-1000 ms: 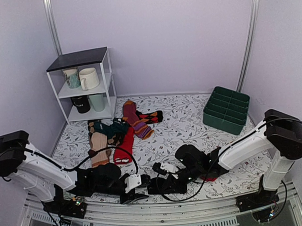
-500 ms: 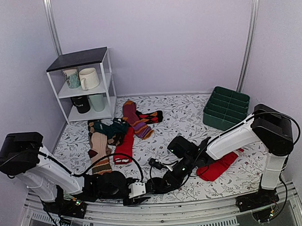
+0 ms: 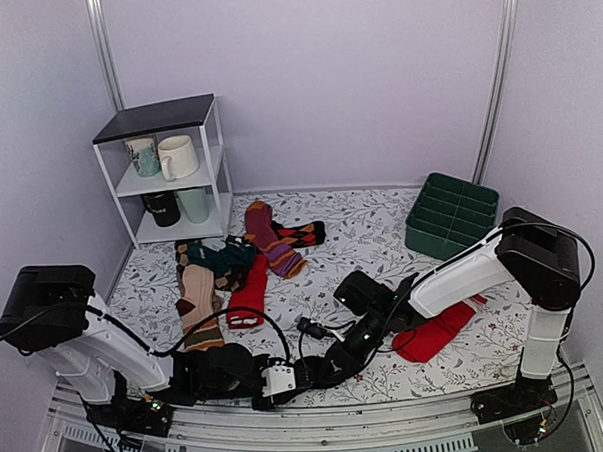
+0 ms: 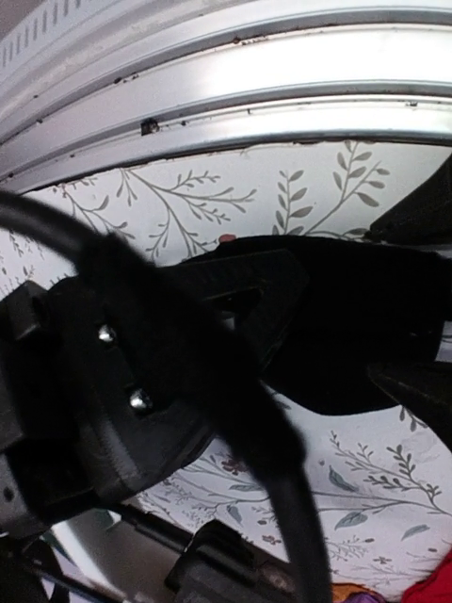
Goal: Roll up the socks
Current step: Roll the sock at the center of the board.
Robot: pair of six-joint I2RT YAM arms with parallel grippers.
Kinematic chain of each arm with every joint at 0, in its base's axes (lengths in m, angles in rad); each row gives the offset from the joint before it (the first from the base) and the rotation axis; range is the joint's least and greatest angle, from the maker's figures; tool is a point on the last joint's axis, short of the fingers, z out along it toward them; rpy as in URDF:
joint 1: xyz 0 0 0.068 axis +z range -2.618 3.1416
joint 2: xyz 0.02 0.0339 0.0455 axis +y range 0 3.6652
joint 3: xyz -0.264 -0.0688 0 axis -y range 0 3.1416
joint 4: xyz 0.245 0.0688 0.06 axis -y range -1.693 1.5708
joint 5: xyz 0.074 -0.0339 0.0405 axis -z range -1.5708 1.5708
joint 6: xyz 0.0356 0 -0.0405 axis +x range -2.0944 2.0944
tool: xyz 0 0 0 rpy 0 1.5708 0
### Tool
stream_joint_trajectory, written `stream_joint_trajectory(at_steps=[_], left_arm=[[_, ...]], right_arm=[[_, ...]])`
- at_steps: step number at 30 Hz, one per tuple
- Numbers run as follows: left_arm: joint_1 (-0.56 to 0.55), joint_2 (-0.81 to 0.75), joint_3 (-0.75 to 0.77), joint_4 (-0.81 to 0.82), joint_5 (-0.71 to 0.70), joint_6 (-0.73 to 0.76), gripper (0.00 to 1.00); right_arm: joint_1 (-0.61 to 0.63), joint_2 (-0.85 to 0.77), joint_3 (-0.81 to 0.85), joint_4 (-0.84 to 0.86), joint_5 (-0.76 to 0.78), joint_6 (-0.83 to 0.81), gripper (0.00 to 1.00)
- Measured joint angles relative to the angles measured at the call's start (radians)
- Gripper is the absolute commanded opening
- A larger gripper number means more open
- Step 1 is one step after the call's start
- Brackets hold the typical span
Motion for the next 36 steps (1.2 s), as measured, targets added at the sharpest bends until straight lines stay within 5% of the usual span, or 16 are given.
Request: stream_joint_trajectory(at_steps=[13, 19, 21, 30, 36], left_arm=[[-0.005, 0.050, 0.026, 0.007, 0.014, 0.000, 0.43], [-0.010, 0.050, 0.026, 0.021, 0.022, -0.009, 0.21], [-0.010, 0.050, 0.026, 0.021, 0.025, -0.010, 0.01], [-0.014, 0.050, 0.031, 0.008, 0.035, -0.082, 0.00], [0.011, 0.050, 0.050, -0.024, 0.088, -0.202, 0.00]], right_arm=[[-0.004, 0.012, 0.005, 0.000, -0.026, 0.000, 0.15], [-0.006, 0.017, 0.005, 0.003, -0.034, 0.002, 0.15], [-0.007, 0.018, 0.005, 0.004, -0.037, 0.003, 0.15], [-0.007, 0.008, -0.011, 0.049, -0.024, 0.014, 0.32], [0.001, -0.137, -0.191, 0.266, 0.170, -0.010, 0.38]])
